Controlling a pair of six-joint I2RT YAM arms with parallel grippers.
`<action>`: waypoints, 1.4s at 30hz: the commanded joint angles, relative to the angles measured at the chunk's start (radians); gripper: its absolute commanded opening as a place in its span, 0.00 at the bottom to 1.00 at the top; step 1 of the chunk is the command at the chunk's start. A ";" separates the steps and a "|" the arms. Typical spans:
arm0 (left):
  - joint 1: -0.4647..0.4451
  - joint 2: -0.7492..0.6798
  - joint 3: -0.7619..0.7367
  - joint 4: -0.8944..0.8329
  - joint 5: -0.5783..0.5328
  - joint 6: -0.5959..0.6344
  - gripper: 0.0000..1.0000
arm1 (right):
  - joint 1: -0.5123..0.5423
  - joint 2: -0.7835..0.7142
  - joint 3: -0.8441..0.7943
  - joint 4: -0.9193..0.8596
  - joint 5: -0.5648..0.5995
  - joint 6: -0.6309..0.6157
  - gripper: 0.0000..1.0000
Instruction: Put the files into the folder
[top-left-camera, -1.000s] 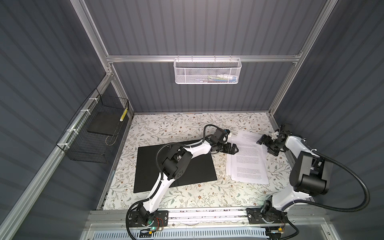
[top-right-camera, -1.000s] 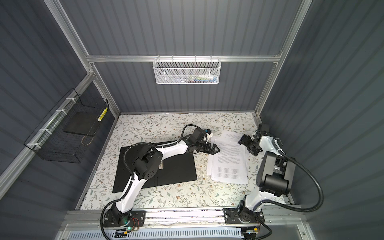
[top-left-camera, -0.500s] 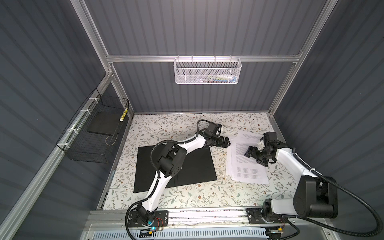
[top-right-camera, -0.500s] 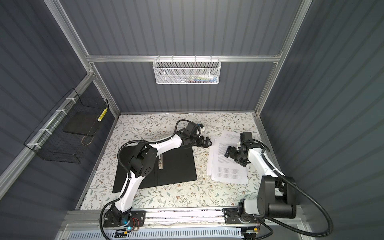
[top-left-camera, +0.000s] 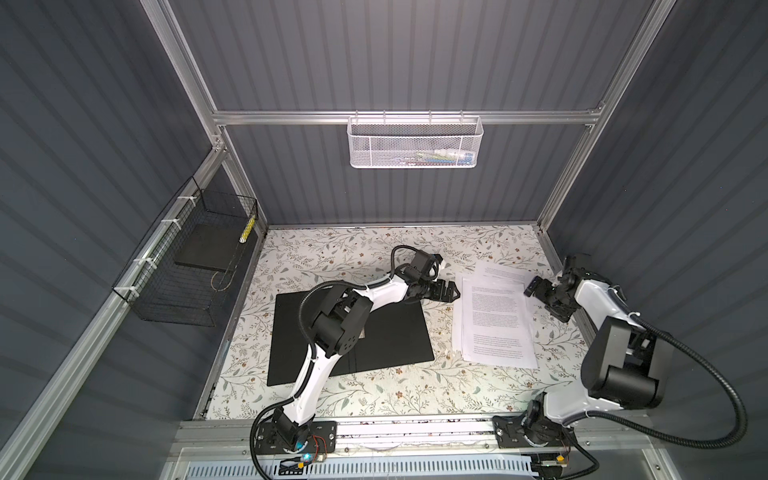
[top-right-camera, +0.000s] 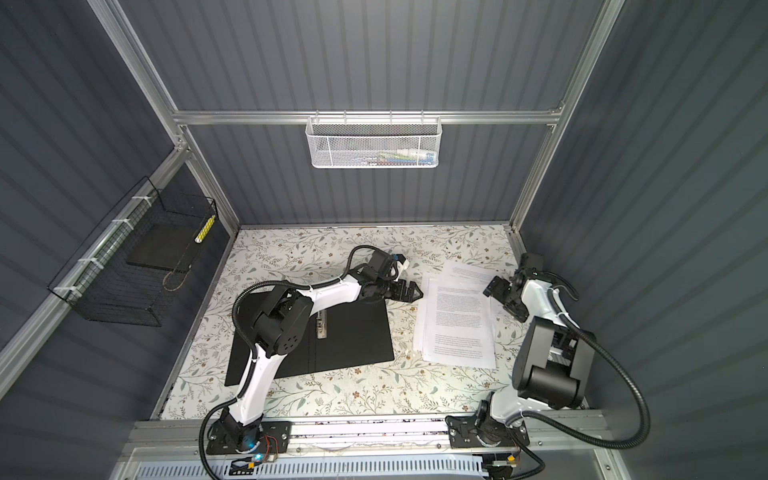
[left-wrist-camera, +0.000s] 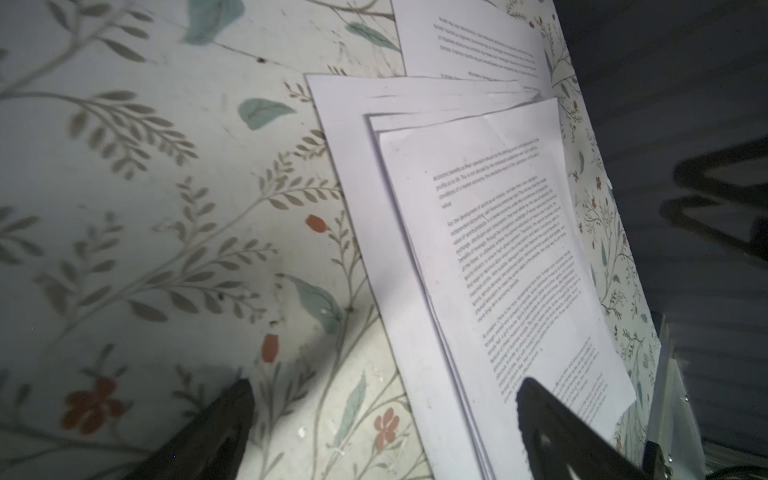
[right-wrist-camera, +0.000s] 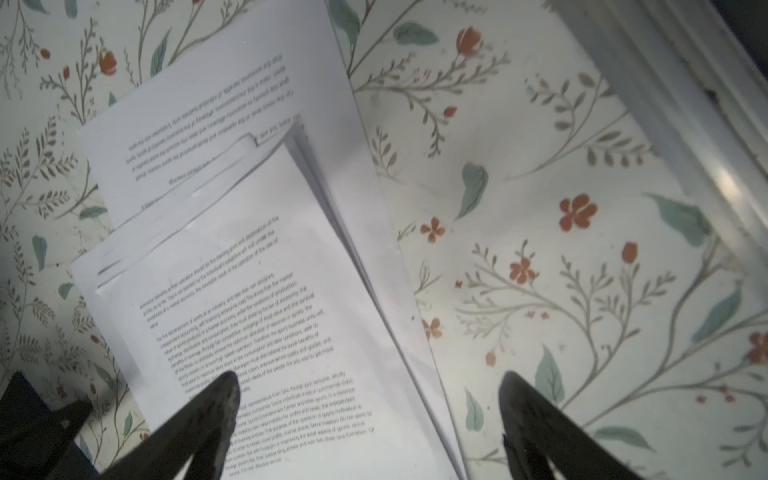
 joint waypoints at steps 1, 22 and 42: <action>-0.030 0.016 -0.022 -0.019 0.037 -0.032 0.99 | -0.013 0.082 0.037 0.022 -0.063 -0.028 0.97; -0.049 0.074 0.079 -0.078 0.015 0.000 0.99 | 0.054 0.291 0.149 -0.029 -0.119 -0.098 0.96; 0.037 0.068 0.061 -0.077 0.009 0.021 0.99 | 0.141 0.175 0.048 0.003 -0.292 -0.065 0.94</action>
